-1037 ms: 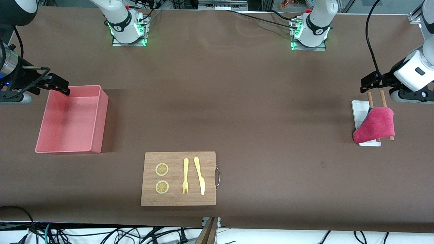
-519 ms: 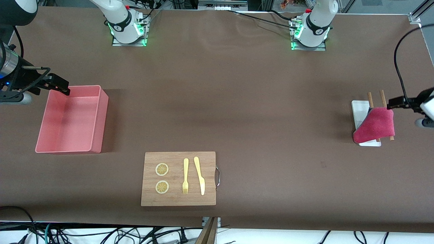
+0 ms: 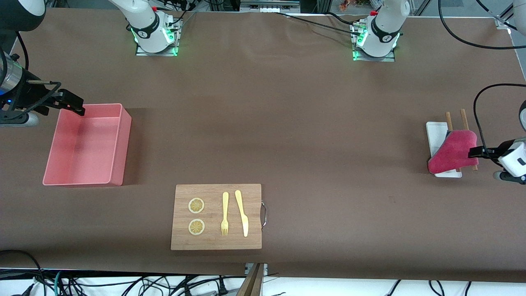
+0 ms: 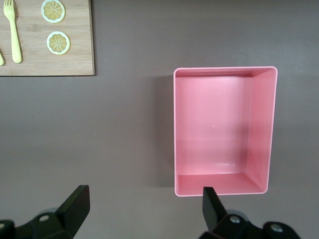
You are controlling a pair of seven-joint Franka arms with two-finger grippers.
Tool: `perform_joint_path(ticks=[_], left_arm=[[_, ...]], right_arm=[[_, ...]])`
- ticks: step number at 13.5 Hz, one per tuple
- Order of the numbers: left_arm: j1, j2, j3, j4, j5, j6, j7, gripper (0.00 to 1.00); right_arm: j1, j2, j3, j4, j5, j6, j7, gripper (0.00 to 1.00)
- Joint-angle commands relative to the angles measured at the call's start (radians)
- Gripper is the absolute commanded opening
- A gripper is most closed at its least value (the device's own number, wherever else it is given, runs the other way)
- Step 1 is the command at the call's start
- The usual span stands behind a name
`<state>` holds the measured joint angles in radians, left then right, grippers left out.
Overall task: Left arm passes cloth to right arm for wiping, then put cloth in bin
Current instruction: 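Lower the left gripper onto the pink cloth on the white stand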
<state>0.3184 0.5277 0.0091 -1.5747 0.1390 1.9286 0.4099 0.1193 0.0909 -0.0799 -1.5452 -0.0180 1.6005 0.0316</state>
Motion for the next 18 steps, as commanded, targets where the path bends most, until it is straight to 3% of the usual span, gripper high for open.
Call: perform_joint_path(ticks=[1,2,8,11,13,18], left_arm=[[0.010,0.020,-0.004,0.035,-0.010,-0.011,0.024,0.60],[0.010,0.025,-0.004,0.035,-0.006,-0.010,0.023,0.56],[0.013,0.046,-0.004,0.035,-0.001,0.006,0.023,0.48],[0.011,0.046,-0.004,0.035,-0.001,0.006,0.023,0.33],[0.011,0.043,-0.004,0.038,0.001,0.004,0.023,0.32],[0.010,0.038,-0.003,0.039,0.001,0.000,0.021,0.11]], right_arm=[[-0.003,-0.026,0.003,-0.027,-0.003,0.013,-0.015,1.00],[-0.003,-0.026,0.003,-0.024,-0.003,0.013,-0.015,1.00],[-0.003,-0.022,0.003,-0.023,-0.002,0.013,-0.015,1.00],[-0.004,-0.022,0.003,-0.023,-0.002,0.013,-0.015,1.00],[-0.004,-0.020,0.002,-0.021,-0.002,0.013,-0.015,1.00],[-0.004,-0.020,0.000,-0.021,-0.002,0.013,-0.015,1.00]])
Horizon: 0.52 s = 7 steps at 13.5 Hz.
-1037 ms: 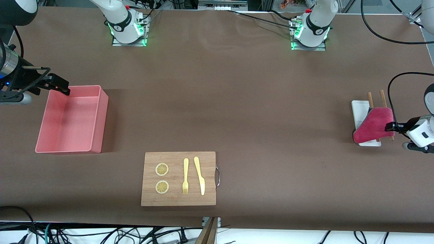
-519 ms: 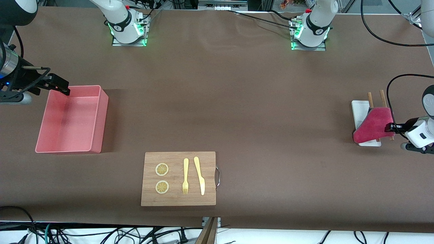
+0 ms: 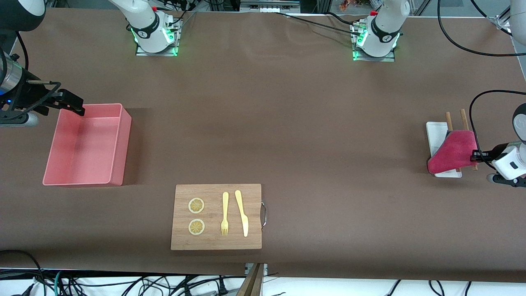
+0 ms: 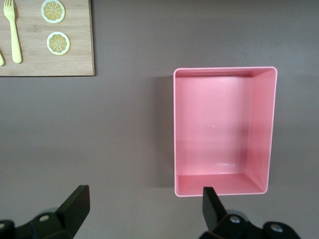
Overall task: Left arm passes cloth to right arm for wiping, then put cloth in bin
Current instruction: 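Grasp the pink cloth with the left gripper and lift it off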
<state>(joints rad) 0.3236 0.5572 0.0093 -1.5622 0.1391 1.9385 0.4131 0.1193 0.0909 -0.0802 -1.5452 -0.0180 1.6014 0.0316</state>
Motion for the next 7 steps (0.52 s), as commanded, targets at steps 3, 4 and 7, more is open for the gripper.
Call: perform_joint_path(ticks=[3,4,7], left_arm=[[0.005,0.009,-0.003,0.027,0.001,-0.010,0.018,0.01],[0.005,0.009,-0.003,0.028,0.001,-0.012,0.018,0.00],[-0.004,-0.026,-0.009,0.034,0.001,-0.029,0.012,0.00]], right_arm=[[-0.004,-0.020,0.000,-0.021,-0.002,0.014,-0.015,1.00],[-0.004,-0.019,0.000,-0.021,-0.002,0.014,-0.015,1.00],[-0.004,-0.019,0.000,-0.021,-0.002,0.014,-0.015,1.00]])
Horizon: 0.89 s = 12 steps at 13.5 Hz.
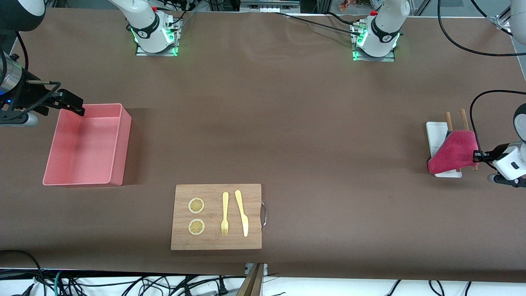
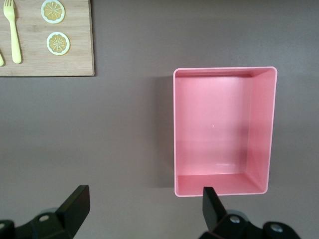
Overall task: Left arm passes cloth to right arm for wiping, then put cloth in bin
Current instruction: 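Grasp the pink cloth with the left gripper and lift it off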
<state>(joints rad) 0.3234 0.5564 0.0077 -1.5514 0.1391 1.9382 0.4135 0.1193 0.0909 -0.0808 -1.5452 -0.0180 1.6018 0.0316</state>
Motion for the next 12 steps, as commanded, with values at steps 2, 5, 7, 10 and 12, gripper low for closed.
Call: perform_joint_path(ticks=[2,5,7,10,12], left_arm=[[-0.012,-0.074,-0.017,0.034,-0.012,-0.114,0.001,0.00],[-0.026,-0.127,-0.118,0.155,-0.044,-0.331,-0.048,0.00],[-0.027,-0.127,-0.242,0.244,-0.097,-0.433,-0.183,0.00],[-0.026,-0.127,-0.411,0.274,-0.244,-0.446,-0.335,0.00],[-0.029,-0.124,-0.495,0.274,-0.413,-0.436,-0.468,0.00]], right_arm=[[-0.004,-0.019,0.001,-0.021,-0.002,0.013,-0.015,1.00],[-0.004,-0.019,0.001,-0.021,-0.002,0.013,-0.015,1.00],[-0.004,-0.019,0.001,-0.021,-0.002,0.013,-0.015,1.00],[-0.004,-0.019,0.001,-0.019,-0.002,0.012,-0.015,1.00],[-0.007,-0.019,-0.001,-0.018,-0.002,0.012,-0.001,1.00]])
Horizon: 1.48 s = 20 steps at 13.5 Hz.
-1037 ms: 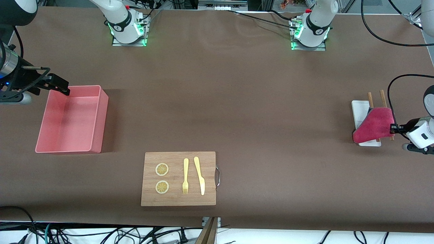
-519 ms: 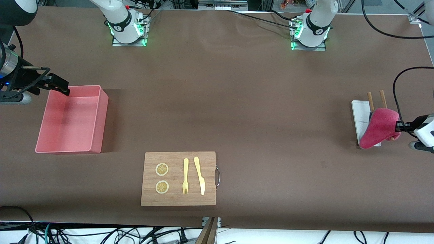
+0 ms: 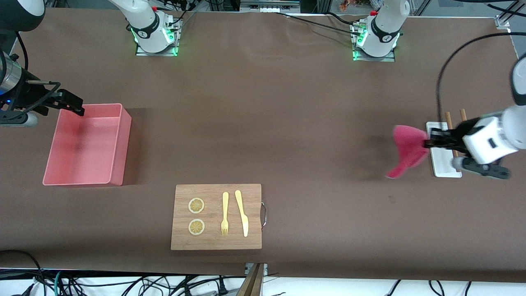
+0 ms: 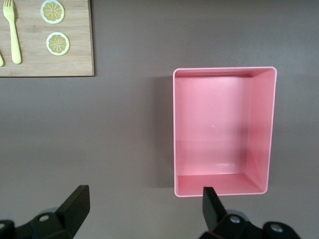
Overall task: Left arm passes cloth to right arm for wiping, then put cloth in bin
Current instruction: 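Carry the cloth toward the table middle while the right gripper rises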
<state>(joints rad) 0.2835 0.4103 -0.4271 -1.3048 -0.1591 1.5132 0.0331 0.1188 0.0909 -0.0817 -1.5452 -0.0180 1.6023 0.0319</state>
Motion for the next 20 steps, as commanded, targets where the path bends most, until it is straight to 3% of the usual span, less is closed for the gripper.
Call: perform_joint_path(ticks=[1,5,8,11,14,16,18,20], left_arm=[[0.006,0.030,-0.097,0.032,-0.194,0.008,-0.116,0.00],[-0.171,0.030,-0.107,0.032,-0.269,0.142,-0.153,0.00],[-0.256,0.033,-0.107,0.030,-0.290,0.278,-0.206,0.00],[-0.357,0.042,-0.105,0.022,-0.289,0.410,-0.213,0.00],[-0.440,0.059,-0.102,0.012,-0.277,0.553,-0.229,0.00],[-0.458,0.064,-0.104,0.013,-0.280,0.579,-0.254,0.00],[-0.457,0.061,-0.105,0.013,-0.289,0.611,-0.260,0.00],[-0.457,0.061,-0.105,0.015,-0.289,0.624,-0.268,0.00]], right_arm=[[-0.005,-0.019,0.000,-0.016,-0.004,0.008,0.005,1.00],[0.001,-0.005,0.008,0.069,0.009,-0.025,-0.017,1.00],[-0.016,-0.006,-0.054,0.086,0.272,-0.073,-0.024,1.00],[-0.002,0.023,-0.032,0.080,0.322,-0.131,-0.053,1.00],[0.008,0.026,-0.016,0.080,0.395,-0.139,-0.395,1.00],[0.039,0.050,-0.015,0.077,0.464,-0.162,-0.663,1.00],[0.070,0.067,0.029,0.068,0.501,-0.147,-0.750,1.00],[0.068,0.085,0.118,0.063,0.524,-0.064,-0.801,1.00]])
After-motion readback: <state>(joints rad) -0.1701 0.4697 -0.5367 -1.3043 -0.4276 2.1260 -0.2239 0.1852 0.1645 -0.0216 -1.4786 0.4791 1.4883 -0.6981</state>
